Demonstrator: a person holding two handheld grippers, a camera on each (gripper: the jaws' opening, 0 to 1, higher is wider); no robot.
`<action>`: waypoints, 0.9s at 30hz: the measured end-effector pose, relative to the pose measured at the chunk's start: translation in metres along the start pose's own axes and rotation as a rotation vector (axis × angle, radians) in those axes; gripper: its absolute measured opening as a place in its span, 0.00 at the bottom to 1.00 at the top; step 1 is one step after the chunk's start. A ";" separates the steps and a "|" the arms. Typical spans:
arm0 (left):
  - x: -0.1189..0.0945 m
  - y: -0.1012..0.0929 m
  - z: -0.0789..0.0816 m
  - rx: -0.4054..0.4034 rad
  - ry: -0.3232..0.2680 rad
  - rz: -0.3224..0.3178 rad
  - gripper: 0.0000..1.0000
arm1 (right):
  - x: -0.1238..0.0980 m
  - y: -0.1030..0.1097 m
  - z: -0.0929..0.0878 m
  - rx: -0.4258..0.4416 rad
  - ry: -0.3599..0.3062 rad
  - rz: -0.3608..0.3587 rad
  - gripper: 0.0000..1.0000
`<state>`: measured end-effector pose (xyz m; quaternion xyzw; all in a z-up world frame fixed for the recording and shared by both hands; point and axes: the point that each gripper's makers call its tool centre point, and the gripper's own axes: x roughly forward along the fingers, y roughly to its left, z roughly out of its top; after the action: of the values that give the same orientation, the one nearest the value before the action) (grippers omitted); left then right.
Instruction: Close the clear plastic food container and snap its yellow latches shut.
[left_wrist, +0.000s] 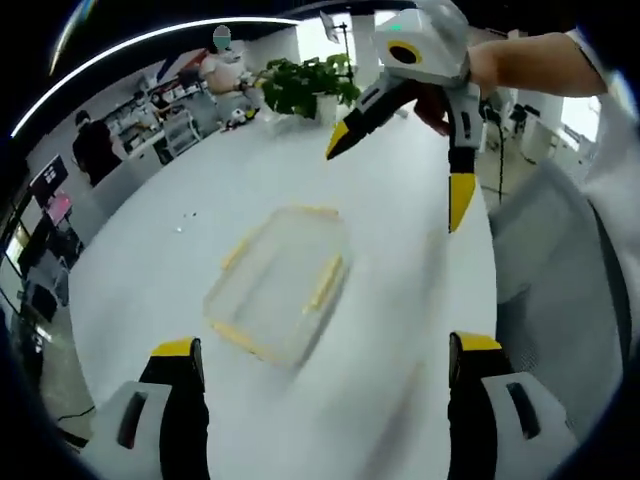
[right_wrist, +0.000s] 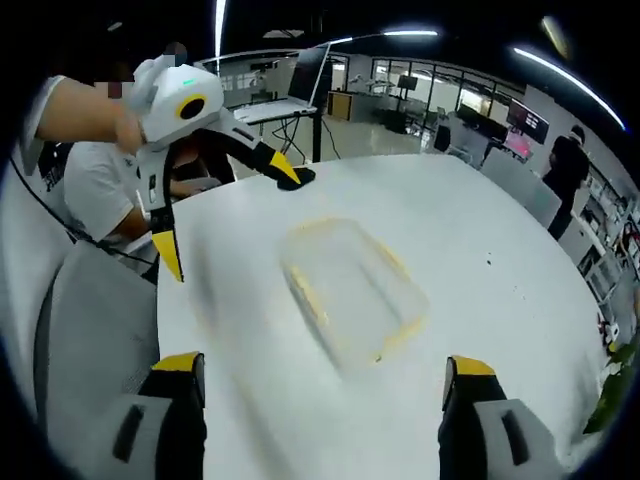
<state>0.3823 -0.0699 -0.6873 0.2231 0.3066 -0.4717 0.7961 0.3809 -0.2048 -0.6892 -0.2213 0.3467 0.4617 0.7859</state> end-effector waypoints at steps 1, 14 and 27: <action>-0.003 -0.002 0.002 -0.004 -0.019 0.020 0.99 | -0.004 0.002 -0.004 0.005 -0.012 -0.012 0.99; -0.032 -0.026 -0.017 -0.073 -0.023 0.130 0.99 | -0.044 0.040 -0.046 0.091 -0.057 -0.065 0.99; -0.060 -0.075 -0.034 -0.179 -0.063 0.183 0.99 | -0.084 0.073 -0.060 0.162 -0.164 -0.135 0.99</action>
<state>0.2840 -0.0457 -0.6750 0.1633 0.3008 -0.3745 0.8617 0.2685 -0.2585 -0.6677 -0.1412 0.3017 0.3949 0.8562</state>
